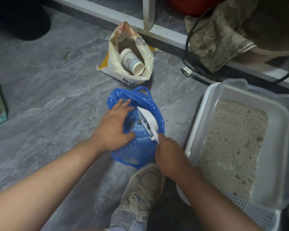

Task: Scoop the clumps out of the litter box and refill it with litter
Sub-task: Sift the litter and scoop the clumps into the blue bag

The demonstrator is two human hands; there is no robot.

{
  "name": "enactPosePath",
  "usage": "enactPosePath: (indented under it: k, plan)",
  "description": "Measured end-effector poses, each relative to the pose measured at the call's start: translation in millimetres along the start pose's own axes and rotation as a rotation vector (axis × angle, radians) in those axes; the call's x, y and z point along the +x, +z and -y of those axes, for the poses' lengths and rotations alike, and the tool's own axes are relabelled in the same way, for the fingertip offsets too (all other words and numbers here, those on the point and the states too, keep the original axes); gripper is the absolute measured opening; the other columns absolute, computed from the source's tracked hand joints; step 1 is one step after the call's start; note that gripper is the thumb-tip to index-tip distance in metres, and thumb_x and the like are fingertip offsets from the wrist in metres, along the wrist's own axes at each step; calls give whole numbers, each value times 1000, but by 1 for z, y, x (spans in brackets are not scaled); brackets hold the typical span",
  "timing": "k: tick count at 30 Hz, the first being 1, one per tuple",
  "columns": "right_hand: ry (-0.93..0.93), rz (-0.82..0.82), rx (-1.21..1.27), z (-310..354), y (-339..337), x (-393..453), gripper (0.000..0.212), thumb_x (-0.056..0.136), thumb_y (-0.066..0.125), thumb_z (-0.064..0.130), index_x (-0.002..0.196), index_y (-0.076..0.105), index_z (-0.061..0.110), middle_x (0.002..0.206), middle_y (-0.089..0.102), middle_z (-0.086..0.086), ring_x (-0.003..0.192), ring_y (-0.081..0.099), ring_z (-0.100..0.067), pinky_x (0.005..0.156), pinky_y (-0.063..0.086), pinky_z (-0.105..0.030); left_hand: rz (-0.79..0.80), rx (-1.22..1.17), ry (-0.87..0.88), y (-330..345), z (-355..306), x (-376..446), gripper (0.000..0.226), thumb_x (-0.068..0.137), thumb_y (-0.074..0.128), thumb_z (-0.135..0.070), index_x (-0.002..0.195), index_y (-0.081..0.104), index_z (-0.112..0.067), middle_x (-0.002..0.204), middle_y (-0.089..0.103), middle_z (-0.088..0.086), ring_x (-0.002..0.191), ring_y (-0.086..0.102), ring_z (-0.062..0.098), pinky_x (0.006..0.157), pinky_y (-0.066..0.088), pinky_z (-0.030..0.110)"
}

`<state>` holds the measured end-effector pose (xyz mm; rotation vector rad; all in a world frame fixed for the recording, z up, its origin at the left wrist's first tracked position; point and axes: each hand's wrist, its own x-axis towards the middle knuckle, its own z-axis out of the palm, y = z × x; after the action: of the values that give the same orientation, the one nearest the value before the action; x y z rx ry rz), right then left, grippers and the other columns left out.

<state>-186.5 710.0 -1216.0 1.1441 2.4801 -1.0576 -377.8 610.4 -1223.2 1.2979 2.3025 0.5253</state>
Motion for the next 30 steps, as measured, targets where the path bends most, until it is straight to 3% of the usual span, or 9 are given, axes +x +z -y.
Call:
enactPosePath:
  k: [5,11,23,30]
  plan:
    - [-3,-25,2,0,0,-4,41,102,44,17,143,42,18,114,59,-7,103,62,-22,91,53,-34,6,6,2,0,0,3,91,67,64,-42,151,39,-20,168,19,-3,157,4,14,125,18,47]
    - [-28,-13,-13,2,-1,-7,53,103,40,17,154,29,19,125,54,-10,114,57,-26,97,47,-35,-21,-5,13,-5,0,6,87,69,64,-41,150,41,-20,167,22,-3,156,6,14,125,15,40]
    - [36,-23,-28,0,1,-11,59,103,42,18,158,20,17,124,52,-8,113,57,-23,95,48,-32,-24,-33,5,-6,1,7,85,70,64,-45,149,41,-25,167,21,-9,156,5,11,122,19,59]
    - [23,-23,35,-2,-1,-15,57,102,41,14,157,24,17,123,54,-8,113,58,-24,92,46,-30,-18,32,-12,-10,-5,5,84,70,63,-48,149,40,-30,167,18,-15,156,1,8,123,-5,59]
